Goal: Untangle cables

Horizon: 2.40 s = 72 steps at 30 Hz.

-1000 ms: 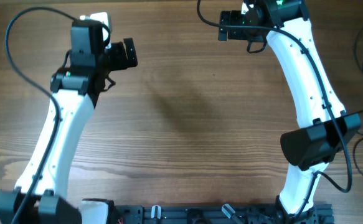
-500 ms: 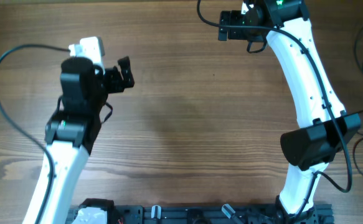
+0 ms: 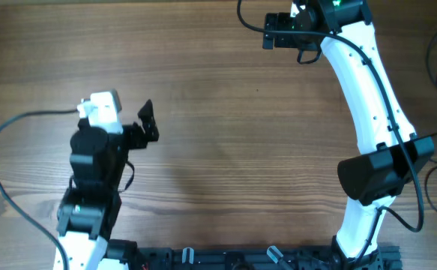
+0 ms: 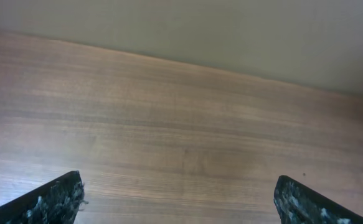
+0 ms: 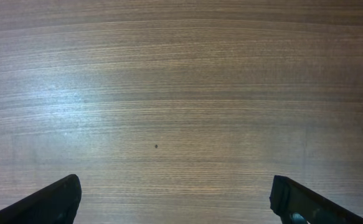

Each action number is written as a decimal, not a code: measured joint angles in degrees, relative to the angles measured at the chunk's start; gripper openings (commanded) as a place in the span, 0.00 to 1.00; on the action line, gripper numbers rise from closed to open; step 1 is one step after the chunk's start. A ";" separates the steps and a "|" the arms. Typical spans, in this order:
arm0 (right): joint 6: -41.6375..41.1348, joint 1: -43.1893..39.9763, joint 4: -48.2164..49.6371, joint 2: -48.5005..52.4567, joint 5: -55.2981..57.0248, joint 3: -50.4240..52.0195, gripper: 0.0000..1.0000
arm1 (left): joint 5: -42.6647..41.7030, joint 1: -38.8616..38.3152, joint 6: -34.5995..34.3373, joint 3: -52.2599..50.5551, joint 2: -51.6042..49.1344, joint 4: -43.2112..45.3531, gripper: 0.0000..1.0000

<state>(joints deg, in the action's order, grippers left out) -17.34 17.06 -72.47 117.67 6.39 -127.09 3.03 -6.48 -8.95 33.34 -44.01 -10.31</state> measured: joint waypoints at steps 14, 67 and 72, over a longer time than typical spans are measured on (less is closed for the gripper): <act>0.00 0.00 0.02 0.00 0.02 0.00 1.00 | 1.68 0.00 -0.02 -11.43 14.69 -0.66 1.00; -0.39 0.00 0.02 0.00 0.02 0.00 1.00 | -0.59 4.74 -0.22 -22.21 43.12 -15.21 1.00; -0.39 0.00 0.02 0.00 0.00 0.00 0.99 | -0.76 4.74 -0.22 -22.21 43.12 -15.19 1.00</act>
<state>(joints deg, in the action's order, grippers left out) -17.74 17.06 -72.44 117.67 6.39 -127.09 2.26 -1.74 -9.17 11.14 -0.89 -25.50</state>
